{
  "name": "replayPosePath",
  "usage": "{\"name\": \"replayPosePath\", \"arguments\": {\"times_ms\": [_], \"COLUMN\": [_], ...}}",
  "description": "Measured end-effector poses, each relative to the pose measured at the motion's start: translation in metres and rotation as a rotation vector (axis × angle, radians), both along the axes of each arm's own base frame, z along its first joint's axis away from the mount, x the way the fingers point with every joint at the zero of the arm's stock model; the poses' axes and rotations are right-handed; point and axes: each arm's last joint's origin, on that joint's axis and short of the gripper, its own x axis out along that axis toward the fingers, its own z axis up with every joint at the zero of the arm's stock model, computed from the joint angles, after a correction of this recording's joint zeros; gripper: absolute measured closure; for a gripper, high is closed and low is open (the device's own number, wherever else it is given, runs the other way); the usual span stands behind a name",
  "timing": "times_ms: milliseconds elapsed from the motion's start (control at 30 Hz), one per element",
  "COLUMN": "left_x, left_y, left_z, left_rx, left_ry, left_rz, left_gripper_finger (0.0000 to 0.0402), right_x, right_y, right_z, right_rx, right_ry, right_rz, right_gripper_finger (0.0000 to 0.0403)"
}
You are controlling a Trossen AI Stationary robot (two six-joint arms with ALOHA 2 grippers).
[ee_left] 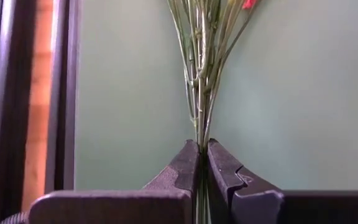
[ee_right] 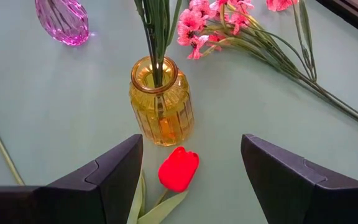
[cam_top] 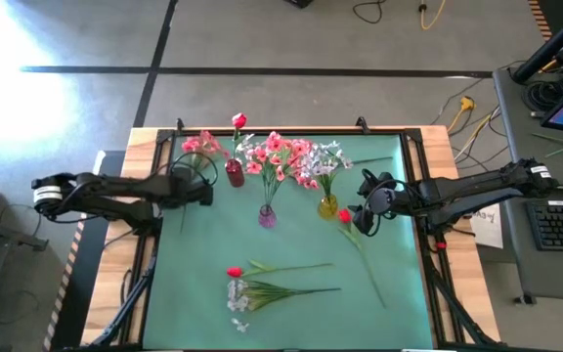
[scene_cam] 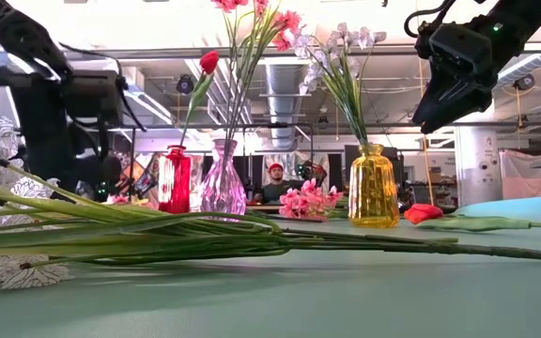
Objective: Sort flowers into vase by color
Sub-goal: Put the left pink flower into the purple vase
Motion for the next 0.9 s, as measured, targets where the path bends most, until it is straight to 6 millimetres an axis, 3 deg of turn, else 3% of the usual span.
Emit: {"name": "replayPosePath", "arguments": {"times_ms": [167,400,600,900], "left_x": [0.003,0.013,0.017,0.016], "left_y": [-0.003,0.001,0.003,0.002], "left_z": [0.010,0.026,0.035,0.032], "left_rx": [-0.154,-0.096,-0.106,-0.102], "left_ry": [0.029,0.006,0.003,0.003], "left_rz": [-0.049,-0.061,-0.096,-0.086], "left_gripper_finger": [0.0402,0.0386,0.0319,0.0207], "right_x": [0.000,0.000,0.000,0.000], "right_y": [0.000,0.000,0.000,0.000], "right_z": [0.000,0.000,0.000,0.000], "right_rx": [0.000,-0.001,-0.002,-0.002], "right_ry": [0.000,0.000,0.001,-0.001], "right_rz": [0.000,0.001,0.002,0.002], "right_gripper_finger": [0.0138,0.0138,0.0138,0.0138]}}
